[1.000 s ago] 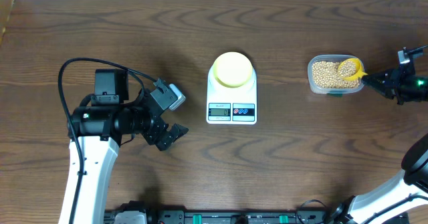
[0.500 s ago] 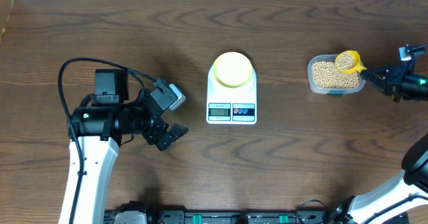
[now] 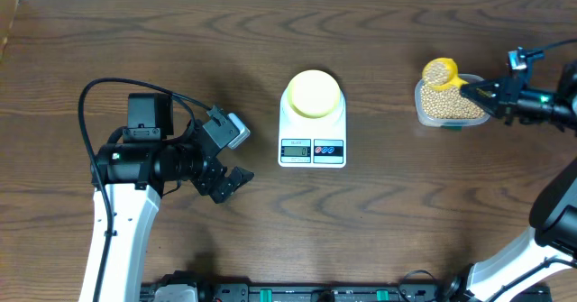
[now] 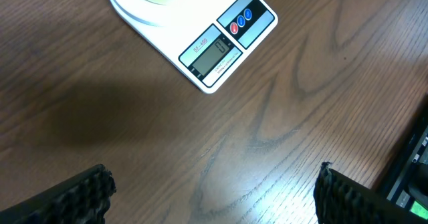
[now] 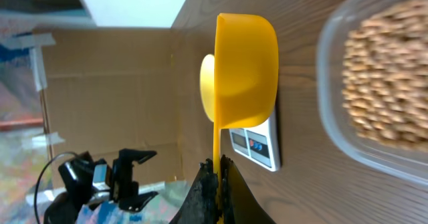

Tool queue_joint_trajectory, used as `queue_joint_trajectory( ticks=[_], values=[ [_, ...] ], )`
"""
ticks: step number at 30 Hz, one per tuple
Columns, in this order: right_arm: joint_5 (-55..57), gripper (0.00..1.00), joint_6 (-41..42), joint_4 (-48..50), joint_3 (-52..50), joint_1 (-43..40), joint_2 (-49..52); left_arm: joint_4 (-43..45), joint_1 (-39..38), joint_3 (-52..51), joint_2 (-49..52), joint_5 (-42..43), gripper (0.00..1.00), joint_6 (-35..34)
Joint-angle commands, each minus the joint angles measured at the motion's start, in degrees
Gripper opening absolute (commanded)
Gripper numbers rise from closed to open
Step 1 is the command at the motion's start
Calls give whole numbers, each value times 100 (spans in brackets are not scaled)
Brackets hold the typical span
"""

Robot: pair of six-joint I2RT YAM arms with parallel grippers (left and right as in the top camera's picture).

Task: Scoop item into bowl and weigh 50g on scale
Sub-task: 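Lift the filled yellow scoop and carry it left over the yellow bowl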

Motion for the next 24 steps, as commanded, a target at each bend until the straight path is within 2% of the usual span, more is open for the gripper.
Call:
queue_joint_trajectory(
  ticks=[1, 17, 24],
  values=[
    [-387, 1, -55, 4, -31, 361, 50, -20, 20, 138, 20, 94, 98, 94],
    [-590, 1, 1231, 1593, -31, 1757, 50, -20, 20, 138, 20, 94, 98, 94],
    [-50, 1, 1434, 1996, -31, 2319, 50, -20, 20, 138, 20, 94, 98, 94]
  ],
)
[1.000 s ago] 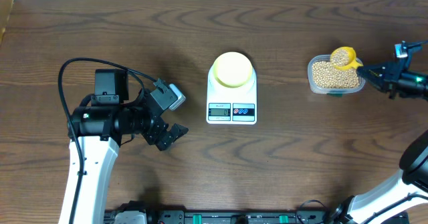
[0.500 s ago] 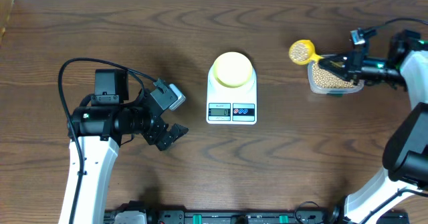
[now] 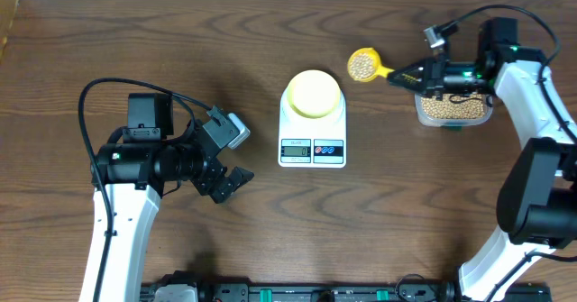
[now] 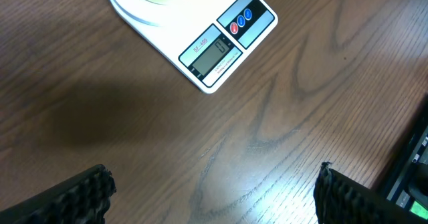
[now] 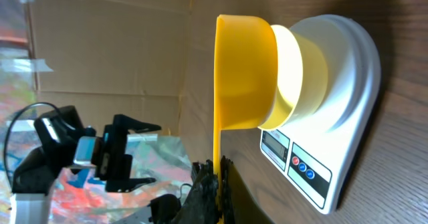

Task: Scoop item into bowl and weigh 50g on scale
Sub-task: 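Lift the filled yellow scoop and carry it left over the yellow bowl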

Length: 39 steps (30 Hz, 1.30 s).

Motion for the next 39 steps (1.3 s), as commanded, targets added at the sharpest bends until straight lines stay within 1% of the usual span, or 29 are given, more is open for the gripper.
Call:
queue_joint_trajectory(
  ticks=[1, 3, 4, 12, 27, 32, 39],
  values=[
    [350, 1, 127, 39, -7, 282, 50, -20, 20, 138, 22, 94, 98, 94],
    [588, 1, 109, 52, -7, 369, 50, -20, 20, 138, 22, 94, 98, 94],
    [693, 1, -28, 66, -7, 424, 50, -20, 20, 138, 22, 94, 98, 94],
    [750, 1, -221, 249, -7, 627, 50, -20, 20, 138, 22, 94, 98, 94],
    [852, 1, -195, 640, -7, 1051, 50, -20, 20, 138, 22, 94, 98, 94],
    [861, 1, 66, 1043, -7, 1198, 50, -20, 20, 138, 22, 94, 98, 94],
    [1344, 1, -31, 1064, -7, 1316, 50, -20, 20, 138, 22, 94, 98, 94]
  ],
)
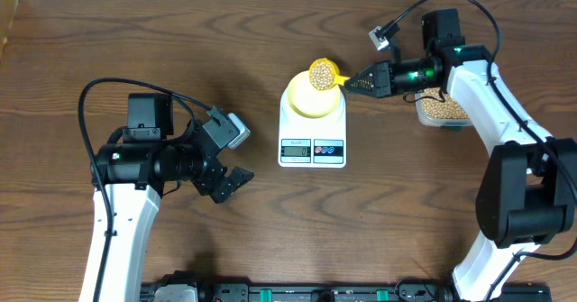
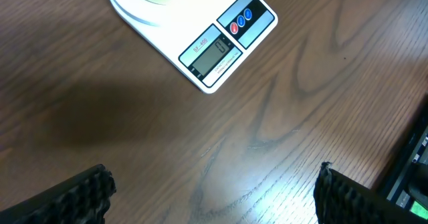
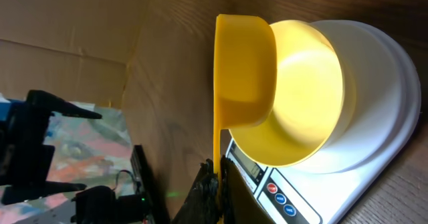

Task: Scoop item into bowl and weigh 50g on scale
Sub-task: 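Lift the filled yellow scoop and carry it left over the yellow bowl, then tip the scoop with the right gripper to pour soybeans into the bowl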

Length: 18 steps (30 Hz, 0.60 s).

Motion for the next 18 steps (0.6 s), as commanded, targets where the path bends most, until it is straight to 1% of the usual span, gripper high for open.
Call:
queue_joint_trajectory(
  ticks=[1, 7, 10, 12, 14, 18],
  values=[
    [216, 1, -70, 17, -7, 61, 50, -20, 20, 138, 20, 94, 98, 94],
    [793, 1, -708, 11, -7, 66, 50, -20, 20, 138, 20, 94, 98, 94],
    [837, 1, -970, 9, -7, 142, 50, -20, 20, 138, 20, 94, 98, 94],
    [1023, 1, -1040, 9, -7, 219, 50, -20, 20, 138, 20, 94, 98, 94],
    [1467, 1, -1049, 4, -7, 372, 50, -20, 20, 138, 20, 94, 98, 94],
    [1779, 1, -1318, -9, -7, 612, 50, -20, 20, 138, 20, 94, 98, 94]
  ],
)
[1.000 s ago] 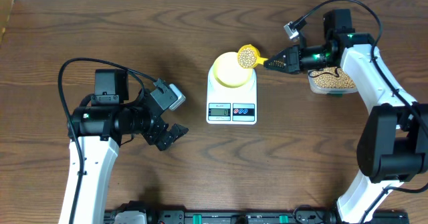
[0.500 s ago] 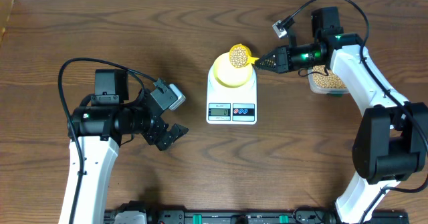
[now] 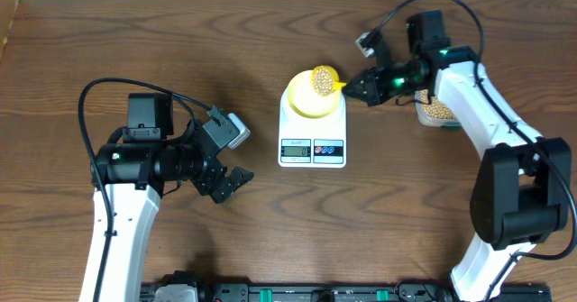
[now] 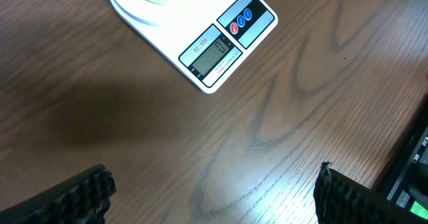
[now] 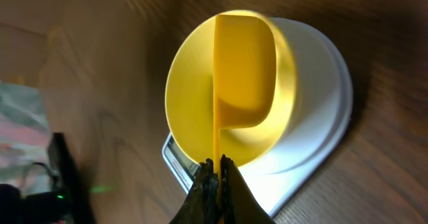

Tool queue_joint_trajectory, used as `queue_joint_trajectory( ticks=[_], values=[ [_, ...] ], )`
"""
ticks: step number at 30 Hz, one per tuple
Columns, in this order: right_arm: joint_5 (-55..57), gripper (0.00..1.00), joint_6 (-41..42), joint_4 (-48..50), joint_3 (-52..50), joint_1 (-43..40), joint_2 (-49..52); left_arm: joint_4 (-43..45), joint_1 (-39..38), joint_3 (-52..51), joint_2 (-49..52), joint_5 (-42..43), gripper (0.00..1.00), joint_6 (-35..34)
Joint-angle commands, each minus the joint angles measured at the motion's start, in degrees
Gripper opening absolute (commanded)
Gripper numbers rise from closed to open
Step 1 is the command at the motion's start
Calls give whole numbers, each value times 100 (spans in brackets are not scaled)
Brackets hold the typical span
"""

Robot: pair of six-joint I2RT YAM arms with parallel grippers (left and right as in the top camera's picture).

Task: Scoop item into bowl and weigh 50g on scale
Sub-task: 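Tip the scoop with the right gripper to pour soybeans into the bowl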

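A white scale [image 3: 312, 131] stands mid-table with a yellow bowl [image 3: 304, 103] on its platform. My right gripper [image 3: 359, 90] is shut on the handle of a yellow scoop [image 3: 324, 79] filled with beans, held over the bowl's right part. From the right wrist the scoop [image 5: 243, 70] hangs above the bowl [image 5: 194, 90], my gripper [image 5: 217, 169] pinching its thin handle. My left gripper [image 3: 230, 183] is open over bare wood left of the scale; its pads [image 4: 83, 194] frame the scale's display [image 4: 212, 55].
A clear tub of beans [image 3: 435, 106] sits right of the scale, partly under my right arm. My left arm rests at the table's left. A black rail [image 3: 297, 293] runs along the front edge.
My right gripper has shifted slightly lower over the bowl, and the scoop now sits squarely above the bowl's inside. The left arm has not moved.
My right gripper first held the full scoop just over the bean tub. It then held it between tub and scale, then at the bowl's rim, and now over the bowl. The left gripper stayed open and still.
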Motion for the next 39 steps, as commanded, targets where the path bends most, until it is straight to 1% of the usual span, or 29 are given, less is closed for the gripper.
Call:
queue_joint_trajectory(
  ticks=[1, 6, 32, 37, 39],
  values=[
    [391, 1, -415, 4, -7, 262, 50, -20, 20, 138, 20, 94, 98, 94],
    [876, 1, -413, 28, -7, 431, 48, -20, 20, 138, 20, 94, 98, 94],
    [800, 1, -367, -31, 2, 511, -125, -20, 20, 138, 20, 94, 98, 94],
    [817, 1, -367, -28, 4, 560, -271, -20, 20, 138, 20, 94, 98, 94],
    [1025, 1, -369, -26, 4, 592, -452, -20, 20, 138, 20, 94, 98, 94]
  ],
)
